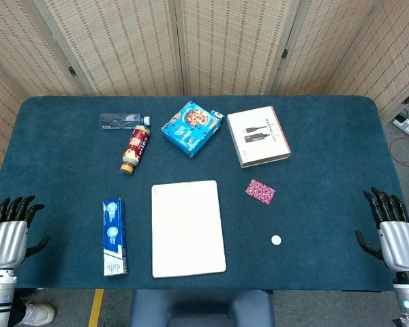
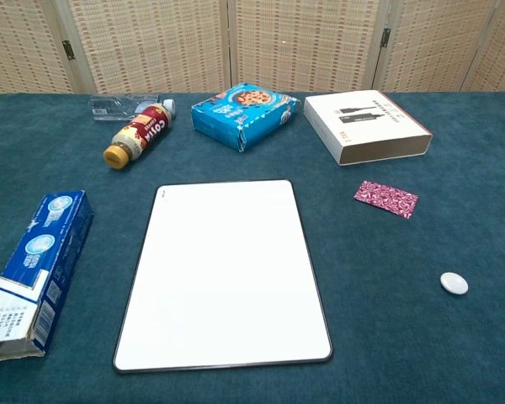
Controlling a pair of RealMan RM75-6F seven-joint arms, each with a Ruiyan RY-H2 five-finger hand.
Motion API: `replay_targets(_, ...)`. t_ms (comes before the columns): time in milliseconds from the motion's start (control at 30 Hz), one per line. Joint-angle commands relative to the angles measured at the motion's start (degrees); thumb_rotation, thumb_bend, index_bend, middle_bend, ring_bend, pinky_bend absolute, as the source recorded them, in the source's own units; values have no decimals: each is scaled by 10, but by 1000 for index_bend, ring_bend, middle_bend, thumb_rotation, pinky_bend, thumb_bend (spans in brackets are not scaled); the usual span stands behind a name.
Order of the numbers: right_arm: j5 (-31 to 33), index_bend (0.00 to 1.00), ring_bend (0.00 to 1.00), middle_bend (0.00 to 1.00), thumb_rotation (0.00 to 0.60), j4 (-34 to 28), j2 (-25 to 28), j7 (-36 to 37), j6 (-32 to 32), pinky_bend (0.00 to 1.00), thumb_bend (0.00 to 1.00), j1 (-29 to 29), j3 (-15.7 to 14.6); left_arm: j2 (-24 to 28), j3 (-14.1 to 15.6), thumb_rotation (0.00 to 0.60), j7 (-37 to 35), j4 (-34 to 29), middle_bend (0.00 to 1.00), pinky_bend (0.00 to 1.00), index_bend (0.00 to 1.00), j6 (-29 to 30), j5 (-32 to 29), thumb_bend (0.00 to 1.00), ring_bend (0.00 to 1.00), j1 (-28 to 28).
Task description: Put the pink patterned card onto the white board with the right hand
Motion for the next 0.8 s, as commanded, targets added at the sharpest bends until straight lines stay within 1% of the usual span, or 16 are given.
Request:
replay_targets(33,0,36,0,68,600,0,-1,-1,-2,0,378,1,0,-1,0,600,0,1,161,0,278,0,0,264,122,0)
replay_targets(400,-2,35,0,68,600,7,-1,2,-19,0,377,14,0,1,1,600,5,-4,161,0,278,0,1,264,122,0)
replay_targets(600,-7,36,0,69,600,12,4,-7,-78,0,378,57,5,1,1,600,7,-8,161,0,278,-2,2,264,122,-1)
replay_targets(733,-11,38,0,73,600,10,10,-7,-138,0,377,103,14,1,2,600,7,-11,161,0,278,0,3,263,122,0)
replay_targets(800,-11,42,0,75,600,19,8,-18,-172,0,377,132,22,3,4,600,6,-12,161,0,278,3,3,264,122,3)
